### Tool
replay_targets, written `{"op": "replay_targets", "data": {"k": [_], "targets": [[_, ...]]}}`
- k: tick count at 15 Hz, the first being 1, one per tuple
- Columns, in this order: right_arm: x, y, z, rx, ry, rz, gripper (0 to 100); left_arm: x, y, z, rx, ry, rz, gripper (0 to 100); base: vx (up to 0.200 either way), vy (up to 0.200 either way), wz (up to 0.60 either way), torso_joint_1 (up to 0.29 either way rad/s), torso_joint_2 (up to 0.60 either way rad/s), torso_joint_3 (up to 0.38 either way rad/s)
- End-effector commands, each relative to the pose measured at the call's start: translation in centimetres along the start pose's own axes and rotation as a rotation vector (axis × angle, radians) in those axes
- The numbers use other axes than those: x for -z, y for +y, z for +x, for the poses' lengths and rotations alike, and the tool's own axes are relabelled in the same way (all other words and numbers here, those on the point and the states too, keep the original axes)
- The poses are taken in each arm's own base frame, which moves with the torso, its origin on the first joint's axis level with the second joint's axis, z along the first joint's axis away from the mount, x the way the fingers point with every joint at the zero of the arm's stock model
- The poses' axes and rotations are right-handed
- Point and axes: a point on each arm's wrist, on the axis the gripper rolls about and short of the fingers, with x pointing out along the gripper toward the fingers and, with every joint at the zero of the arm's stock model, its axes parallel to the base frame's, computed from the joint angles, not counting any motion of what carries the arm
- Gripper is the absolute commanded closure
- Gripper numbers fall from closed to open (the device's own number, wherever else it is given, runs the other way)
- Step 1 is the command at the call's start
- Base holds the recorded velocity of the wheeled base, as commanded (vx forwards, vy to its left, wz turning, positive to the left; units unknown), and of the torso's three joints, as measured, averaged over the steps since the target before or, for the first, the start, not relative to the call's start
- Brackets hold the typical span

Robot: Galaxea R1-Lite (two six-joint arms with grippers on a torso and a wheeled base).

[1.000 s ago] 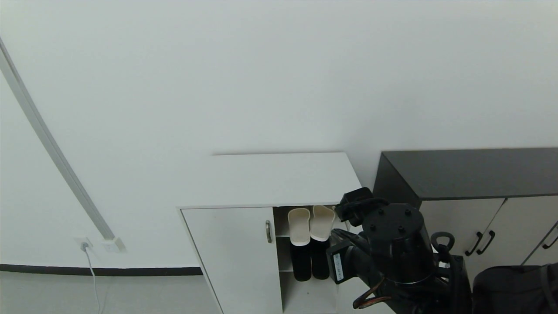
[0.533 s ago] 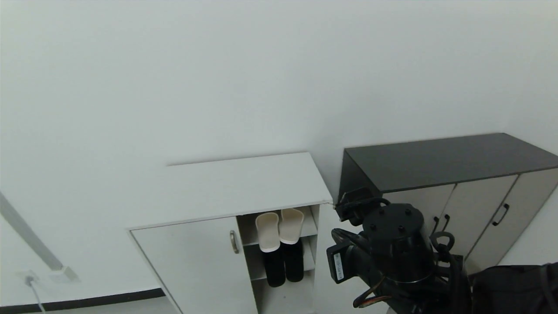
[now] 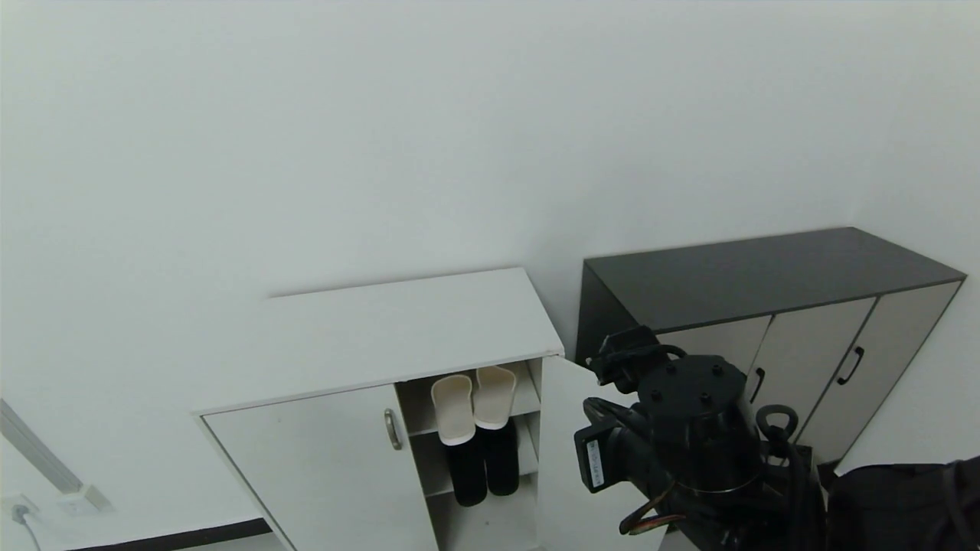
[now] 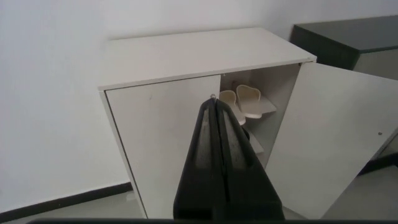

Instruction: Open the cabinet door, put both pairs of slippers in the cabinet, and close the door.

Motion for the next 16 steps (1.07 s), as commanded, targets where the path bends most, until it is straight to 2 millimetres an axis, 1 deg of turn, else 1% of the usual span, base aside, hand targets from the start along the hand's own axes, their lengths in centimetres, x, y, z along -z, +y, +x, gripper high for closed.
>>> {"op": "replay_targets", "data": {"k": [1,5,10,11,12,13,16], "targets": [[0.1,0.2,0.0,-0.005,0.002,-0.003,100,0.0,0.0,0.0,-0.002,0.0,-0.001,100,-0.2,0.0,0.0,0.002,0.01,0.002],[0.3,0.1,0.0,0.001,0.008,-0.006,100,0.0,0.0,0.0,-0.002,0.0,-0.001,100,-0.2,0.0,0.0,0.005,0.0,0.004],[0.5,0.0,0.2,0.012,0.012,-0.015,100,0.0,0.0,0.0,-0.002,0.002,0.0,100,0.0,0.0,0.0,0.0,0.0,0.0],[0.3,-0.4,0.7,0.029,0.011,-0.009,100,0.0,0.0,0.0,-0.002,0.0,0.002,100,0.0,0.0,0.0,0.0,0.0,0.0],[-0.1,-1.4,1.6,0.067,0.007,0.009,100,0.0,0.0,0.0,-0.002,0.0,0.0,100,0.0,0.0,0.0,0.0,0.0,0.0],[-0.3,-2.0,2.1,0.082,0.006,0.019,100,0.0,0.0,0.0,-0.002,0.0,0.0,100,0.0,0.0,0.0,0.0,0.0,0.0],[-0.9,-5.8,5.6,0.183,0.018,0.069,100,0.0,0.0,0.0,-0.002,0.0,-0.001,100,0.0,0.0,0.0,0.0,0.0,0.0]]}}
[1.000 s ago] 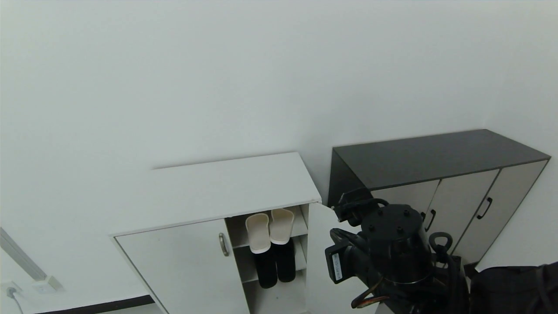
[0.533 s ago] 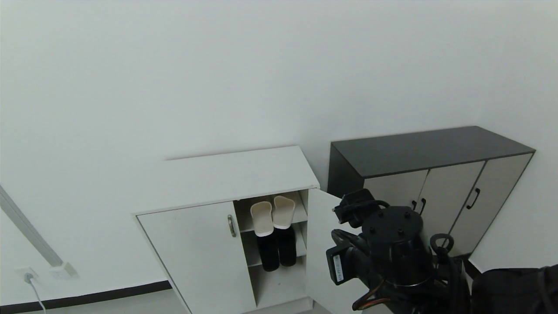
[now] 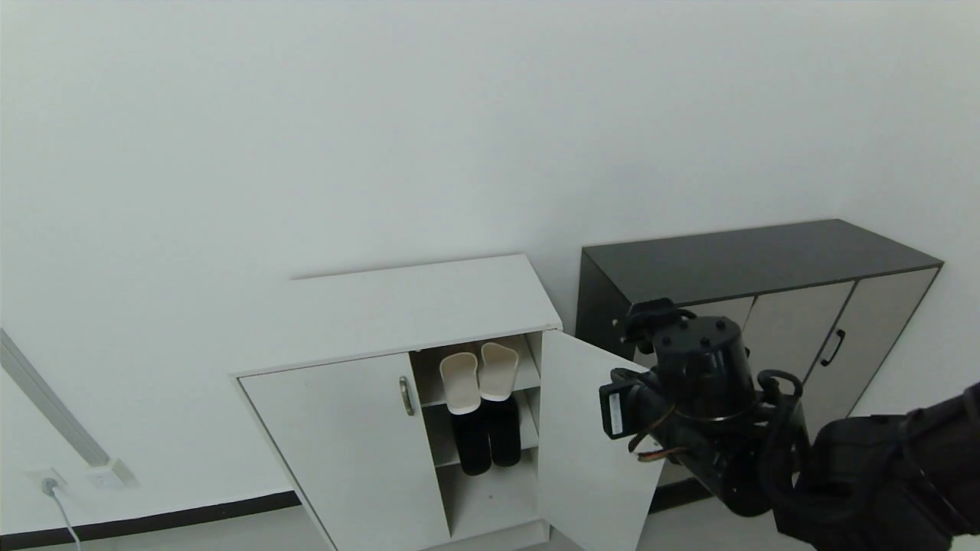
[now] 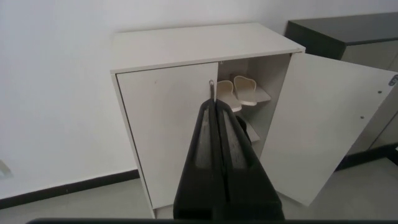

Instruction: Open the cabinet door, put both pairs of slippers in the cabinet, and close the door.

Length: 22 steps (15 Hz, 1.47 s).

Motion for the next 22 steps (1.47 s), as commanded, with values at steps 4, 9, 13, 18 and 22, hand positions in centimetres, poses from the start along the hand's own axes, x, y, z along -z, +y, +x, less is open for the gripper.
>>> {"op": "replay_targets", "data": {"k": [4,9,13,18,22], "targets": [[-0.5,-4.6,6.8,0.117,0.022,0.067,100,0.0,0.0,0.0,0.0,0.001,-0.002,100,0.0,0.0,0.0,0.0,0.0,0.0],[0.2,-8.3,11.9,0.169,0.043,0.079,100,0.0,0.0,0.0,0.0,0.001,-0.002,100,0.0,0.0,0.0,0.0,0.0,0.0],[1.5,-10.6,14.3,0.215,0.071,0.098,100,0.0,0.0,0.0,0.0,0.001,-0.002,100,0.0,0.0,0.0,0.0,0.0,0.0],[2.7,-12.1,15.3,0.243,0.102,0.108,100,0.0,0.0,0.0,0.0,0.001,-0.002,100,0.0,0.0,0.0,0.0,0.0,0.0],[3.7,-12.6,15.9,0.255,0.127,0.107,100,0.0,0.0,0.0,0.0,0.001,-0.002,100,0.0,0.0,0.0,0.0,0.0,0.0]]}}
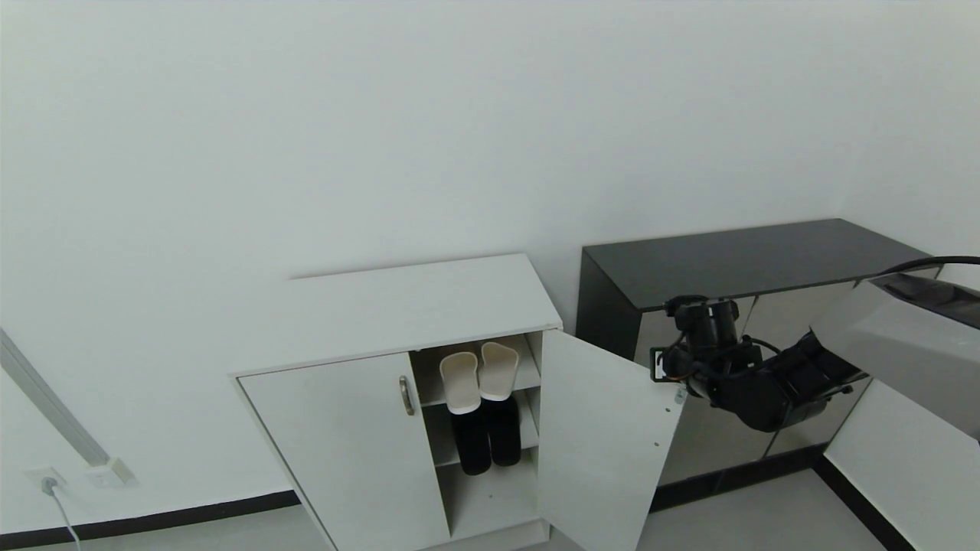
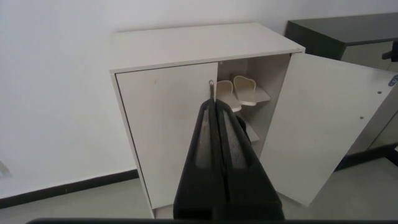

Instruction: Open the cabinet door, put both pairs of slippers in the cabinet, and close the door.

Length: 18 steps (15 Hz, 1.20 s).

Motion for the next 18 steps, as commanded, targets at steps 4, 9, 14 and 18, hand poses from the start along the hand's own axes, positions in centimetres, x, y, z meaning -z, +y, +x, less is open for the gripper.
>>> {"op": "replay_targets", "data": {"k": [4,9,14,18], "targets": [[0.8,-0.3,0.6,0.011,0.022,-0.004,100,0.0,0.0,0.0,0.0,0.001,0.0,100,0.0,0.0,0.0,0.0,0.0,0.0],[1.3,-0.3,0.8,0.014,0.039,-0.01,100,0.0,0.0,0.0,-0.001,0.001,-0.002,100,0.0,0.0,0.0,0.0,0.0,0.0],[1.9,-0.3,0.9,0.015,0.056,-0.015,100,0.0,0.0,0.0,-0.001,0.001,-0.002,100,0.0,0.0,0.0,0.0,0.0,0.0],[1.8,0.4,0.1,-0.003,0.054,-0.024,100,0.0,0.0,0.0,-0.001,0.001,-0.002,100,0.0,0.0,0.0,0.0,0.0,0.0]]}}
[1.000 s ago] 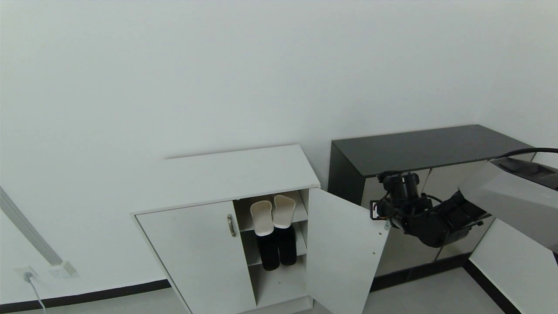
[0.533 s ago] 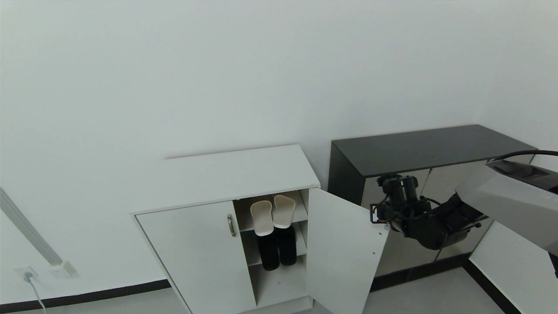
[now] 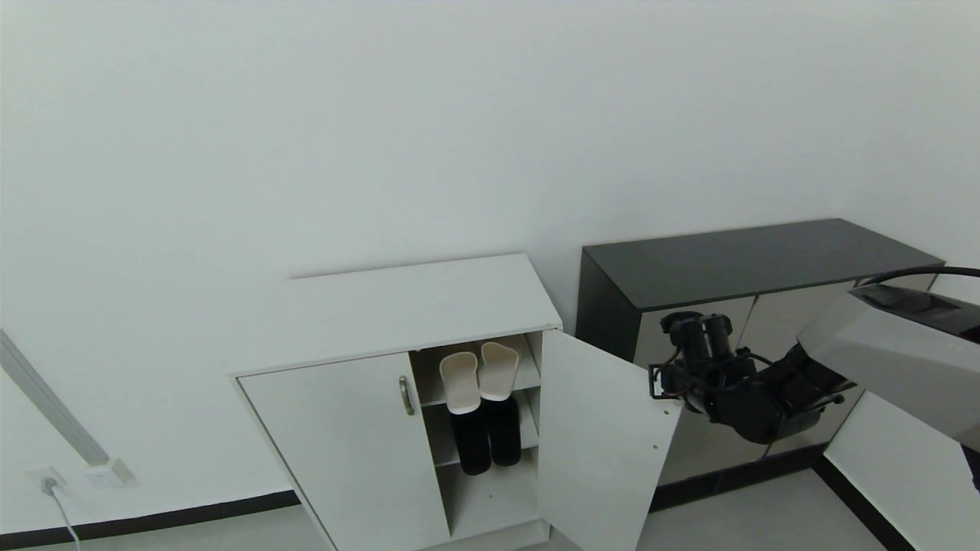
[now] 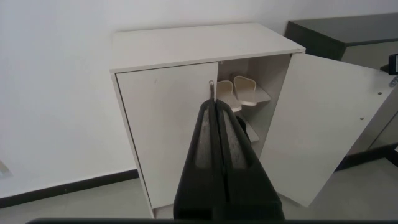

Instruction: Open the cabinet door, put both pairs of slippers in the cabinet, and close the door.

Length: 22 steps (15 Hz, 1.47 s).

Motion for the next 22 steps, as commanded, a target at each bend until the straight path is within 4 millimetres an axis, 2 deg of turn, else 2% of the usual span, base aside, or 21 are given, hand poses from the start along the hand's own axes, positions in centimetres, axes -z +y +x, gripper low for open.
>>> {"op": "replay_targets", "data": {"k": [1,5,10,13,14,18,21,22], "targets": [[0.0,0.8,-1.2,-0.024,-0.001,-0.014,100,0.0,0.0,0.0,0.0,0.001,0.0,100,0.0,0.0,0.0,0.0,0.0,0.0],[0.6,2.2,-3.0,-0.064,0.012,-0.039,100,0.0,0.0,0.0,0.0,0.001,0.0,100,0.0,0.0,0.0,0.0,0.0,0.0],[2.2,5.3,-6.2,-0.157,0.037,-0.077,100,0.0,0.0,0.0,0.0,0.001,0.0,100,0.0,0.0,0.0,0.0,0.0,0.0],[2.9,7.9,-8.6,-0.243,0.041,-0.089,100,0.0,0.0,0.0,0.0,0.001,0.0,100,0.0,0.0,0.0,0.0,0.0,0.0],[3.0,8.1,-8.9,-0.252,0.04,-0.089,100,0.0,0.0,0.0,0.0,0.001,0.0,100,0.0,0.0,0.0,0.0,0.0,0.0],[1.7,9.4,-12.3,-0.351,-0.012,-0.087,100,0.0,0.0,0.0,0.0,0.001,0.0,100,0.0,0.0,0.0,0.0,0.0,0.0],[1.4,9.0,-14.3,-0.443,-0.026,-0.109,100,0.0,0.0,0.0,0.0,0.001,0.0,100,0.0,0.0,0.0,0.0,0.0,0.0],[1.3,8.9,-14.5,-0.444,-0.033,-0.109,100,0.0,0.0,0.0,0.0,0.001,-0.002,100,0.0,0.0,0.0,0.0,0.0,0.0]]}}
